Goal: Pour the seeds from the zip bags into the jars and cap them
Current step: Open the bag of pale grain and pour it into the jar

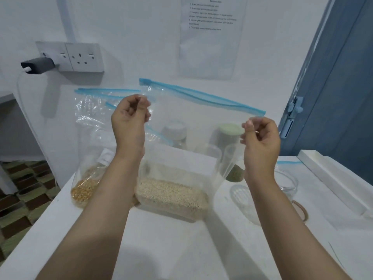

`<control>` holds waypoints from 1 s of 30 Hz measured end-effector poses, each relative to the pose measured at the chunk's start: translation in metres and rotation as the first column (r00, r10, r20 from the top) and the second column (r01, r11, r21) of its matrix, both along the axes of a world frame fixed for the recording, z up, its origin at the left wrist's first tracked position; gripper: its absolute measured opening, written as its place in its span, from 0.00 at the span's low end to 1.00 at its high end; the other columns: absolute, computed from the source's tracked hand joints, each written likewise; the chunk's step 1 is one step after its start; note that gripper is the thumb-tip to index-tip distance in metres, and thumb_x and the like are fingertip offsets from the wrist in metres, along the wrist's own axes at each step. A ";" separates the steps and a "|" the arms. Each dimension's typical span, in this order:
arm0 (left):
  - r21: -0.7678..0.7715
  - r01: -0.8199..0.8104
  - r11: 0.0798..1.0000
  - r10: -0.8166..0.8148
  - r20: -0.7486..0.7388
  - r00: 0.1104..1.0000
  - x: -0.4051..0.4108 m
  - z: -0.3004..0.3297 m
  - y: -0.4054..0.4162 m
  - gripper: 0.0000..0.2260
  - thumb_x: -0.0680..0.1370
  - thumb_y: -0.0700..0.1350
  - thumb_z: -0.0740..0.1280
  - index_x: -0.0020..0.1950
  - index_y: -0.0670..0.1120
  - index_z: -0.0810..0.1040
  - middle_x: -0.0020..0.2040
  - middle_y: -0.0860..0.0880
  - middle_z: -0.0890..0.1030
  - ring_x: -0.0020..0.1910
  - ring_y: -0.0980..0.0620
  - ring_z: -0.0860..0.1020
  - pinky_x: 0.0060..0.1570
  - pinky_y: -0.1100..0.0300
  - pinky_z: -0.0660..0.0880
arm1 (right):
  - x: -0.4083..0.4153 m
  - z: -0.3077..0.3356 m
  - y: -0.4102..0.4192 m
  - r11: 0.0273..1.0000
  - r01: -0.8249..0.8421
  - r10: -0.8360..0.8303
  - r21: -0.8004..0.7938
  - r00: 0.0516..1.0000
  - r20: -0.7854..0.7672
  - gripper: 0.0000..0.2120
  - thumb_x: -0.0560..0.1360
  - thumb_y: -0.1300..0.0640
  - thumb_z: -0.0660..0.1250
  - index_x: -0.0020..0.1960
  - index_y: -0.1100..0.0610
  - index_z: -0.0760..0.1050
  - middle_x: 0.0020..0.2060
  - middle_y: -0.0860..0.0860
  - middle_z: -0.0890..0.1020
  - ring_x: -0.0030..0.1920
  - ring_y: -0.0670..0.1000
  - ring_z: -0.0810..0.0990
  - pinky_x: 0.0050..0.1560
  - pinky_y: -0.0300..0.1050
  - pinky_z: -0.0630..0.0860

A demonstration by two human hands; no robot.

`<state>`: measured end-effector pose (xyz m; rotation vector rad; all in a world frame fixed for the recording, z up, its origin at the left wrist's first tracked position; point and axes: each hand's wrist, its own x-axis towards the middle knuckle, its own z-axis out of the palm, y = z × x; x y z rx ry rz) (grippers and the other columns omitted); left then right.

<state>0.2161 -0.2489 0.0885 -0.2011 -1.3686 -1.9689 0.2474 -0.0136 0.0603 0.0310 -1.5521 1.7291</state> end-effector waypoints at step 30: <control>-0.630 0.211 0.748 -0.120 0.185 0.975 0.018 -0.040 0.007 0.11 0.79 0.54 0.66 0.61 0.60 0.75 0.55 0.62 0.77 0.51 0.62 0.75 0.54 0.67 0.70 | -0.007 0.016 -0.047 0.795 0.045 -0.052 0.605 0.999 -0.006 0.08 0.80 0.56 0.64 0.44 0.57 0.75 0.35 0.49 0.78 0.36 0.49 0.74 0.41 0.50 0.73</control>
